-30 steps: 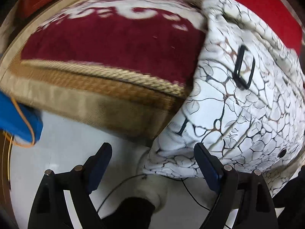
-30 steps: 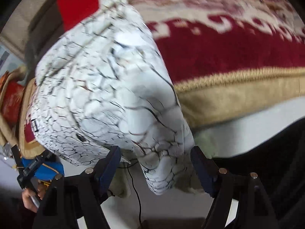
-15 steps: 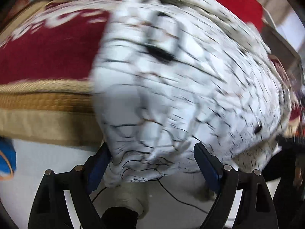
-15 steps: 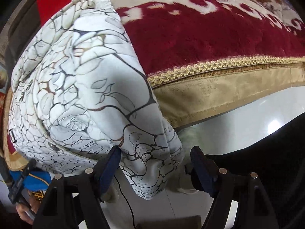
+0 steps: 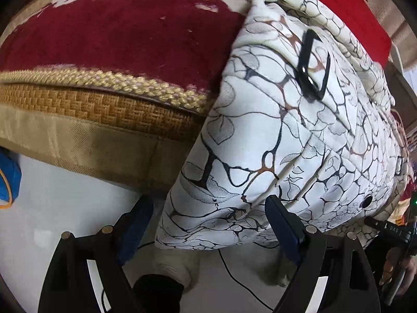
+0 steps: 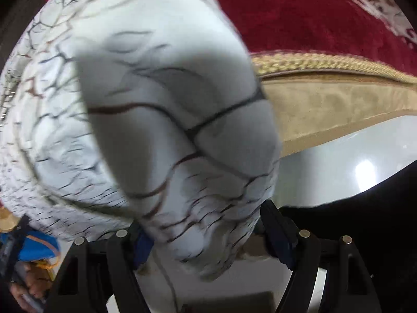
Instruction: Fold large clothes
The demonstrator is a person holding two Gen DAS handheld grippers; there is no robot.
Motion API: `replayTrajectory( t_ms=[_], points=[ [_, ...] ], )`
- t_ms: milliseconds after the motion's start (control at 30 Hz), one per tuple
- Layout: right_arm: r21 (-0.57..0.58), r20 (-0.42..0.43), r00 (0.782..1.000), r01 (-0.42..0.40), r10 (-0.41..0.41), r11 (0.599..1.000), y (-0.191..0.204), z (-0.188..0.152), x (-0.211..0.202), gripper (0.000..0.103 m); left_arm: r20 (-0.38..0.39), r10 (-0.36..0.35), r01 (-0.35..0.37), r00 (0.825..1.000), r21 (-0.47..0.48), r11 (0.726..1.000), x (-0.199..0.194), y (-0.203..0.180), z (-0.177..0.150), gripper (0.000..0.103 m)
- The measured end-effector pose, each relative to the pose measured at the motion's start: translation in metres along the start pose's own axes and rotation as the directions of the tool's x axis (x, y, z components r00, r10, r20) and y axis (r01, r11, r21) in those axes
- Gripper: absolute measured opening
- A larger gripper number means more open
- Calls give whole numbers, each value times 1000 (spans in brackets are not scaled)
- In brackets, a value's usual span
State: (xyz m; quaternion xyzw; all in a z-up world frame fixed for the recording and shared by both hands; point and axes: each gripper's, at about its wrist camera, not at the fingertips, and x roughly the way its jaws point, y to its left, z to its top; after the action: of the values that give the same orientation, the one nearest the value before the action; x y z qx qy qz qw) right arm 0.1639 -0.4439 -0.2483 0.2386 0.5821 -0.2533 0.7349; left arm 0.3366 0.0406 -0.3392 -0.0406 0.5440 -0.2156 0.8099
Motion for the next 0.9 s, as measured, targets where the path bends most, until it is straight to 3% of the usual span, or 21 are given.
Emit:
replayTrajectory(
  t_ms=[33,67,100,200,300,367,400,433,467,567,700,767,900],
  points=[
    [-26,21,1000,4,-4,1000,-1,0,1,33,2,-20,20,1000,13,1000,1,-3,0,85],
    [-54,16,1000,10,-9,998,0,0,2,15,0,-40,40,999,28,999,7,-13,-2,66],
    [-83,6,1000,11,-10,997,-1,2,3,10,-17,-47,48,999,43,998,3,-13,-11,41],
    [-118,-4,997,-80,80,990,-3,-1,-15,7,-38,-57,60,998,55,997,5,-19,-14,15],
    [-159,-22,978,-207,206,965,-4,-7,-48,6,-53,-112,115,992,69,991,-1,-30,-16,9],
    [-158,-47,937,-349,346,924,-6,-2,-74,6,-57,-170,175,984,92,980,-10,-42,-17,7],
    [-155,-56,909,-418,414,895,-6,2,-86,6,-53,-195,200,979,102,975,-15,-47,-18,7],
    [-162,-62,864,-502,499,849,-6,9,-105,6,-43,-241,244,970,115,963,-24,-53,-19,7],
    [-174,-58,842,-537,536,825,-4,13,-118,6,-32,-282,283,959,121,951,-32,-57,-18,7],
    [-208,-23,751,-649,660,732,-1,34,-166,6,24,-447,439,894,146,887,-64,-70,-17,7],
    [-203,82,631,-748,772,632,10,68,-216,6,128,-601,587,789,130,799,-94,-78,6,6],
    [-190,142,593,-769,793,610,8,93,-226,6,178,-641,633,746,106,767,-105,-74,29,6],
    [-142,250,547,-795,799,589,-2,143,-233,6,266,-660,669,702,70,740,-118,-60,74,5]
  ],
)
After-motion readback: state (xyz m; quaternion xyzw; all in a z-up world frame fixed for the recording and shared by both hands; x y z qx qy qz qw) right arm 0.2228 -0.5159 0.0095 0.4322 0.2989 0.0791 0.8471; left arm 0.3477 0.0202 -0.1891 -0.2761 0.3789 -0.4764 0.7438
